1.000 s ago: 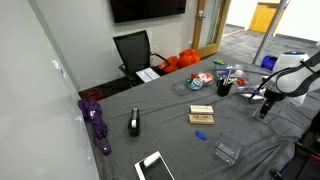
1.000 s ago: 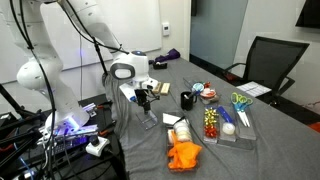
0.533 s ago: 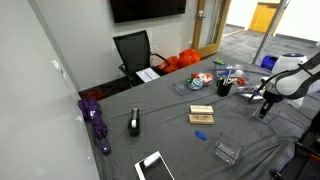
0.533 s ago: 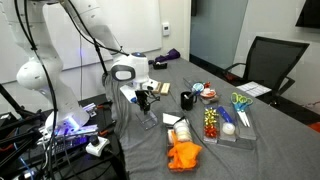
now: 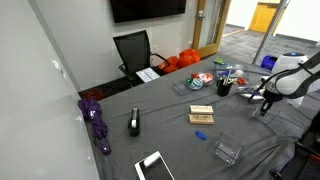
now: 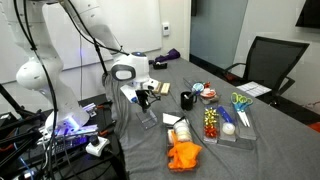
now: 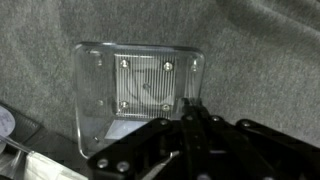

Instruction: Pick up the clear bowl on the right and place it inside the clear bowl on the left

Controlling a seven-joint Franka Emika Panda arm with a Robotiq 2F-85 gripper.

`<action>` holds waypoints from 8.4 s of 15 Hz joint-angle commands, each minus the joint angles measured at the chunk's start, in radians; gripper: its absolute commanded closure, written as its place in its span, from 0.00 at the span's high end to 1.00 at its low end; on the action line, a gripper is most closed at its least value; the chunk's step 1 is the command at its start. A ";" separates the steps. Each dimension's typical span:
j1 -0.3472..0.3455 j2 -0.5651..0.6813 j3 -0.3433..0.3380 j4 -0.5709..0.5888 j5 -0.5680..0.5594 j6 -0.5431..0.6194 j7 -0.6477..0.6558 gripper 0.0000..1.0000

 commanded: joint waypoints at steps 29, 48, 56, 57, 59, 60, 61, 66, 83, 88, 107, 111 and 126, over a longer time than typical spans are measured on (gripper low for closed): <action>0.078 -0.123 0.086 0.008 -0.107 -0.046 0.293 0.01; 0.200 -0.268 0.213 -0.029 -0.146 -0.219 0.353 0.01; 0.255 -0.336 0.258 -0.016 0.003 -0.282 0.363 0.01; 0.259 -0.347 0.263 -0.015 0.002 -0.293 0.368 0.01; 0.265 -0.365 0.273 -0.012 -0.010 -0.313 0.388 0.01; 0.268 -0.371 0.279 -0.008 -0.012 -0.328 0.397 0.01; 0.270 -0.377 0.283 -0.007 -0.017 -0.337 0.406 0.01; 0.267 -0.348 0.275 -0.005 -0.013 -0.299 0.388 0.05; 0.338 -0.381 0.307 0.024 0.054 -0.394 0.360 0.01; 0.374 -0.378 0.328 0.053 0.122 -0.450 0.353 0.01; 0.401 -0.177 0.433 0.172 0.097 -0.431 0.621 0.01; 0.406 -0.151 0.432 0.169 0.077 -0.366 0.648 0.01; 0.410 -0.155 0.429 0.158 0.076 -0.354 0.636 0.05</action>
